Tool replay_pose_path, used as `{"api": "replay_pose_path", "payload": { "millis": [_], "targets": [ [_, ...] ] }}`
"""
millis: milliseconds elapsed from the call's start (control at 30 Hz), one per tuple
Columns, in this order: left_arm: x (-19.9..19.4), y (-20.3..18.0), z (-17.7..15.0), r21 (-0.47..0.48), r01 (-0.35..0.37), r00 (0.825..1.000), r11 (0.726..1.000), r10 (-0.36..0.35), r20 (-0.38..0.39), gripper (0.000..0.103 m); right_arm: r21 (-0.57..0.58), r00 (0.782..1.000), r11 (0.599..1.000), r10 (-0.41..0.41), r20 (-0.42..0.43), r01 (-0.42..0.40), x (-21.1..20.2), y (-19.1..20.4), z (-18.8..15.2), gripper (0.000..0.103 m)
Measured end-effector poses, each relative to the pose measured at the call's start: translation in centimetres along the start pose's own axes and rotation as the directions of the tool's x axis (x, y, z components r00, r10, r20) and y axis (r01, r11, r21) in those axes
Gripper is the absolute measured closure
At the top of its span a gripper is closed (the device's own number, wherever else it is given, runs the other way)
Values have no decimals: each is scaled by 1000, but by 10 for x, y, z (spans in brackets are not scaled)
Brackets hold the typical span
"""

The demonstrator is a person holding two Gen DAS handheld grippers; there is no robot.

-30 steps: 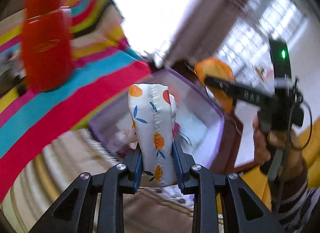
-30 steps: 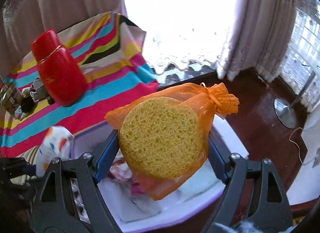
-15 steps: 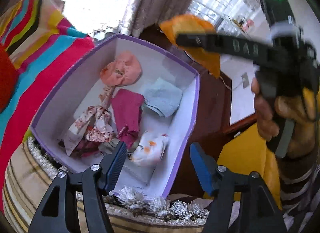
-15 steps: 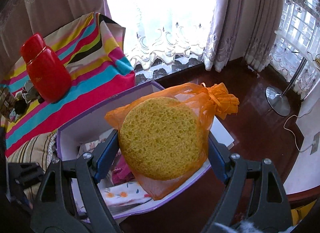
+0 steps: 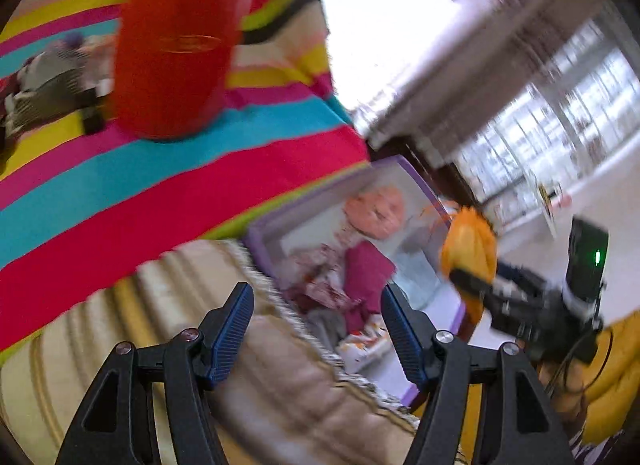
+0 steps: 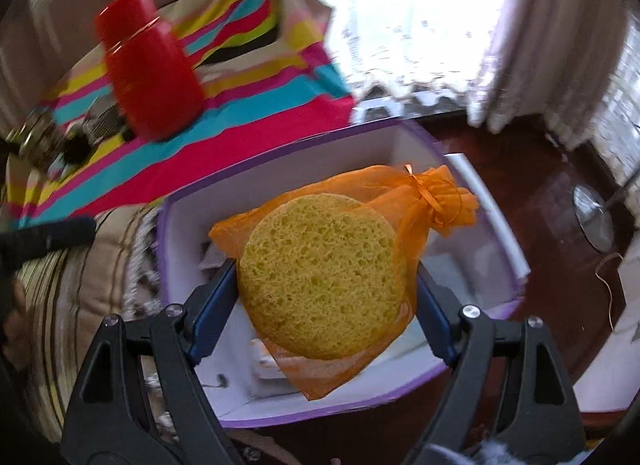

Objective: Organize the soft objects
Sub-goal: 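Carry both items to the white box and open both tools inside it, then move both open tools back over the remaining pile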

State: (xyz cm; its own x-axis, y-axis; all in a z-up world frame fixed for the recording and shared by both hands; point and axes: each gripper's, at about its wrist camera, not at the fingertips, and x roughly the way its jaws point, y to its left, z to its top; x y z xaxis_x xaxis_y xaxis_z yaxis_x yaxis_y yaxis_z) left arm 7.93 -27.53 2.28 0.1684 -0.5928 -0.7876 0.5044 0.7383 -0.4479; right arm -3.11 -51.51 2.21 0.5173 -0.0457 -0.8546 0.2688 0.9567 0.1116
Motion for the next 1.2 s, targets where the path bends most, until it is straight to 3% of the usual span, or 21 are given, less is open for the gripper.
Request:
{"api": "replay_pose_path", "payload": {
  "millis": [167, 367, 700, 933, 1200],
  "targets": [
    [-12, 25, 1, -60, -5, 999, 998, 7, 36, 36, -121, 990, 988, 83, -113, -97, 18, 44, -7, 17],
    [-22, 41, 0, -97, 7, 998, 995, -1, 62, 36, -193, 980, 973, 95, -177, -130, 22, 62, -13, 15],
    [-40, 60, 1, -140, 15, 994, 990, 0, 106, 36, -129, 989, 987, 80, -127, -96, 15, 55, 15, 14],
    [-63, 100, -5, -222, -18, 987, 975, 53, 149, 36, -183, 984, 970, 141, -106, -159, 16, 100, 33, 14],
    [-101, 166, -21, -353, -71, 967, 933, 151, 204, 36, -293, 976, 932, 186, -111, -211, 29, 172, 52, 14]
  ]
}}
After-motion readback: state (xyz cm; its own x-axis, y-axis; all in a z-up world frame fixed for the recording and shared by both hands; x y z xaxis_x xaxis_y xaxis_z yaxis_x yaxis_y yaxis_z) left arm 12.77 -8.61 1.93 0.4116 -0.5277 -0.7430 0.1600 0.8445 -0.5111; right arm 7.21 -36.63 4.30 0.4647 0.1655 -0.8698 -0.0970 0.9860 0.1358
